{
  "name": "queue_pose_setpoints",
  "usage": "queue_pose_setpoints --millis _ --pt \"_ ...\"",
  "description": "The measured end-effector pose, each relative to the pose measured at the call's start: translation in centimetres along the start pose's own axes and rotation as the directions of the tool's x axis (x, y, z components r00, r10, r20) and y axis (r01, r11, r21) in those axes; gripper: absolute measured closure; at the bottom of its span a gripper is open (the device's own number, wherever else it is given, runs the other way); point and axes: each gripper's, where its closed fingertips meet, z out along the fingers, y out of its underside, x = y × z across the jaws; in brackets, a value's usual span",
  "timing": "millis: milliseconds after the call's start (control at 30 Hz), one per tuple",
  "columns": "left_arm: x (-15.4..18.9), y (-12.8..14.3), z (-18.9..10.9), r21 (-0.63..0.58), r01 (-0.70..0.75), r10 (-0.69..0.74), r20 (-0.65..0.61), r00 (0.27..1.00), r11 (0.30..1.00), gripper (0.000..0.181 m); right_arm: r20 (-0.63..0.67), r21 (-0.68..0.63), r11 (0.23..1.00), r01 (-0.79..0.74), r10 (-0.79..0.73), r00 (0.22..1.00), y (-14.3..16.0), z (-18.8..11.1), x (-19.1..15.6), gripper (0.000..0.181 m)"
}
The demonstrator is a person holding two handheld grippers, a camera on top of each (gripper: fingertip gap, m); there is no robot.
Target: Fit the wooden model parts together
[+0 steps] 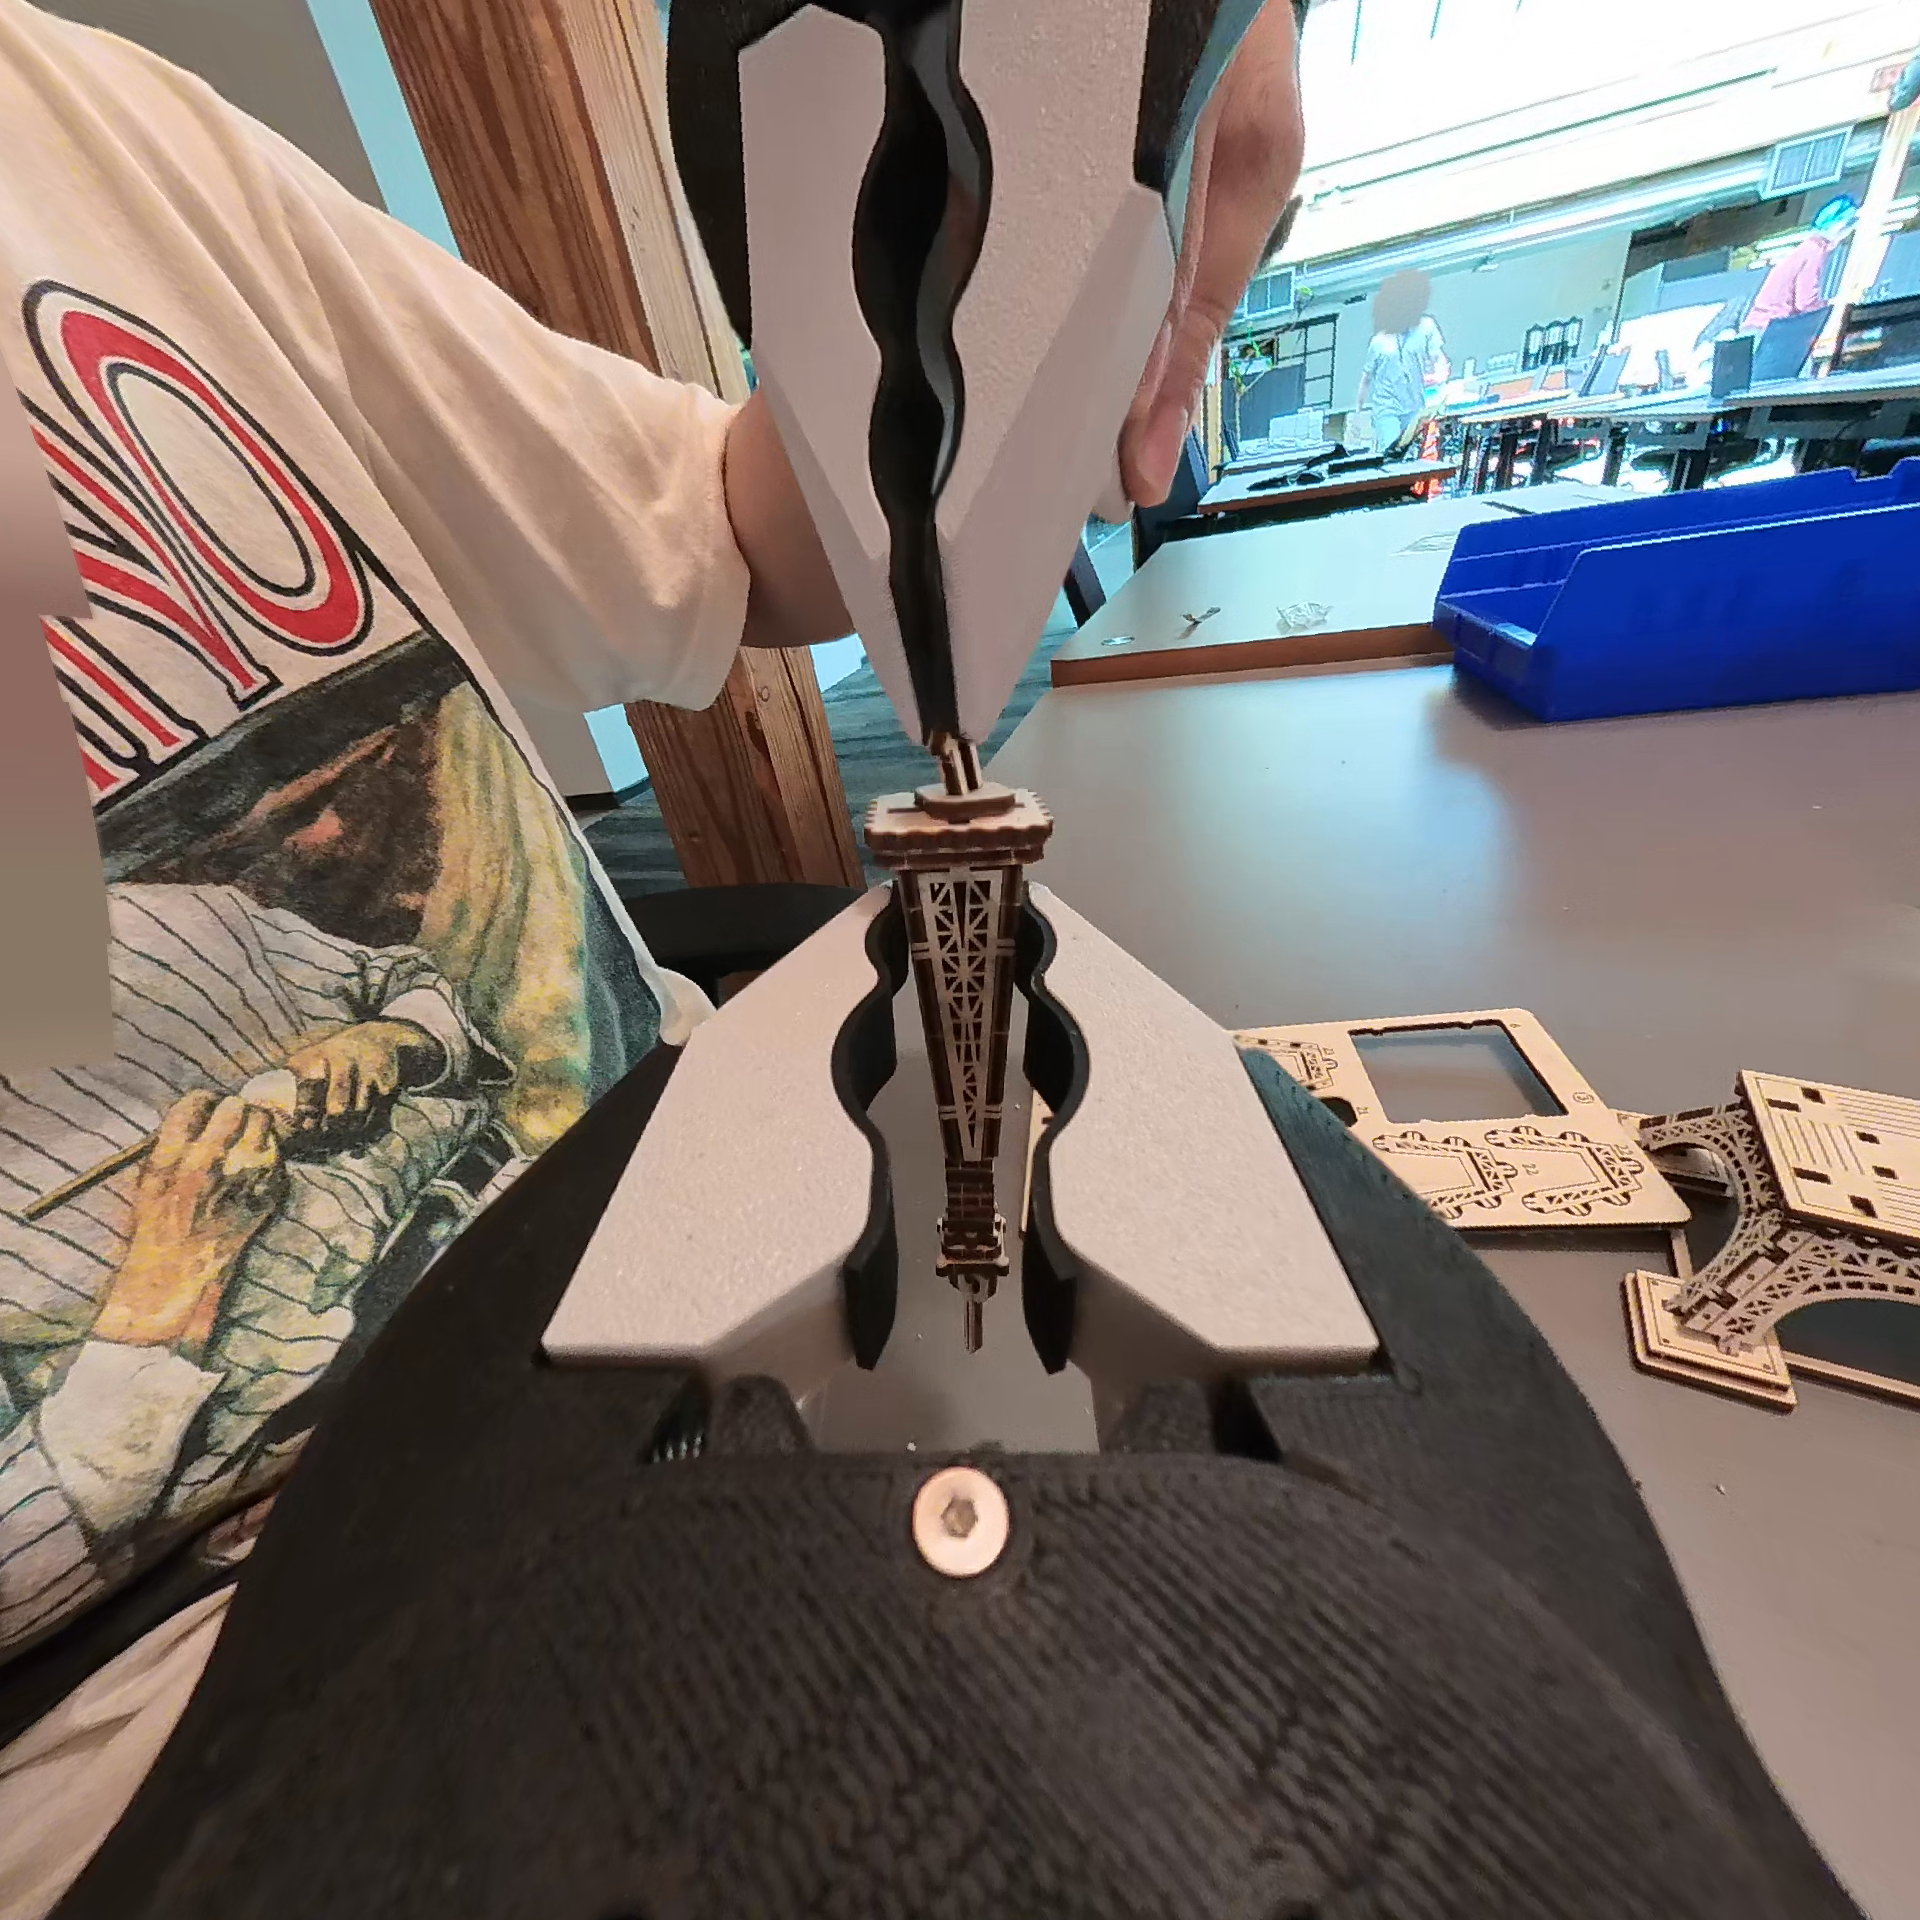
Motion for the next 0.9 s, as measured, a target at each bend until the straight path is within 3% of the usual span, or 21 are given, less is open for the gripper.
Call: queue_pose_setpoints --millis 33,333,600,900 --pt "0.0 -0.1 -0.1 0.005 -0.026 0.026 0.007 1.000 1.000 0.181 0.004 0.008 1.000 0.000 0.000 1.000 -0.1 -0.1 -0.1 0.165" --pt "0.1 -0.3 -0.3 0.075 -0.140 0.139 0.026 0.990 0.987 0.181 0.018 0.033 0.999 0.007 -0.007 1.000 -0.6 -0.2 -0.4 0.165" --pt "-1.0 -1.2 -0.8 0.133 -0.133 0.117 0.120 0.986 0.982 0.181 -0.020 0.099 0.995 0.007 -0.005 1.000 -1.6 -0.7 0.3 0.165" --pt "-1.0 -1.9 -1.5 0.277 -0.153 0.111 0.160 0.981 0.949 0.181 -0.018 0.157 0.987 0.024 -0.021 1.000 -2.6 -0.9 0.1 0.165"
